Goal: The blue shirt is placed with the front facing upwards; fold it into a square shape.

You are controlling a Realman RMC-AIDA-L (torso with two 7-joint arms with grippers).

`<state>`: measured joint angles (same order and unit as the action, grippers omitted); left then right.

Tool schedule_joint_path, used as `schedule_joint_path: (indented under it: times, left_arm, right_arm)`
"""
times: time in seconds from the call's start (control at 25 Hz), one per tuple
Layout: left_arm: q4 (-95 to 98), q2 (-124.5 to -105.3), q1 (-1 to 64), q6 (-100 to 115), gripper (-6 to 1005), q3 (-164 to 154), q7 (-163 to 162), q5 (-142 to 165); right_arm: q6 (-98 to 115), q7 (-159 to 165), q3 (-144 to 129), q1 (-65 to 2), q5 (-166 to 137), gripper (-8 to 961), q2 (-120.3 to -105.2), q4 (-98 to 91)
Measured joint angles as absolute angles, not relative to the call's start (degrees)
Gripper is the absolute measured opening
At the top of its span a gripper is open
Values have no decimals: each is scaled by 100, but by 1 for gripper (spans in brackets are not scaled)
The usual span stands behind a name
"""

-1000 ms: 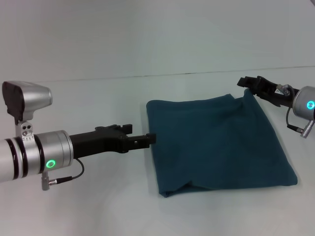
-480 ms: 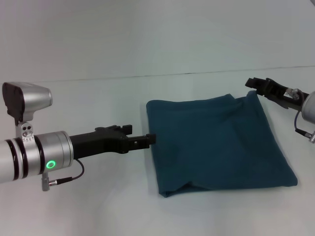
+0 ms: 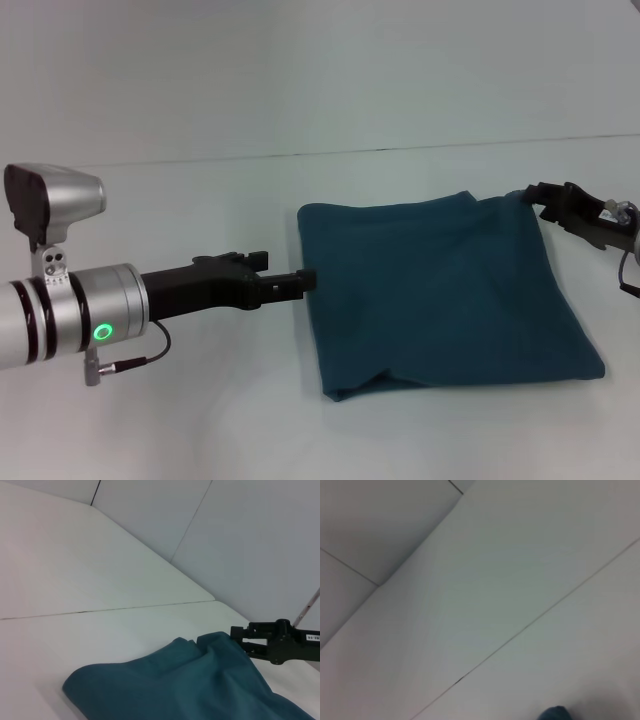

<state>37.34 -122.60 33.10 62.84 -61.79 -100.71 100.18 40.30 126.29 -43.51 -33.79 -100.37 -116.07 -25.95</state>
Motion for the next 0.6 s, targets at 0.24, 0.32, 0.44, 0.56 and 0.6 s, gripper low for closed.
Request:
schedule_joint_path:
  times: [0.24,0.32,0.44,0.56,0.6]
  left_arm:
    - [3735,-12265,3313,6284,831,-6179,-10064,10018]
    - [3736,-12271,3313,6284,830,-6184,-10064,10018]
    - [3735,-12274,3313,6284,830,-6195,-10063,10019]
    - [3735,-12281,3314,6284,829,-6201,-10059,10019]
    - [3736,-12282,3314,6284,829,-6202,-10057,10019]
  right_arm:
    - [4026,12597,-4352,-3370,-10038,453,-11622,-2586]
    - [4034,12584,-4355,-3400,-10037,398,-11633,-2577]
    - [4044,12578,-4360,-3434,-10037,333,-11655,-2562]
    - [4060,12529,-4368,-3458,-10037,316,-11669,-2560]
    - [4068,12476,-4372,-3459,-10036,310,-11681,-2560]
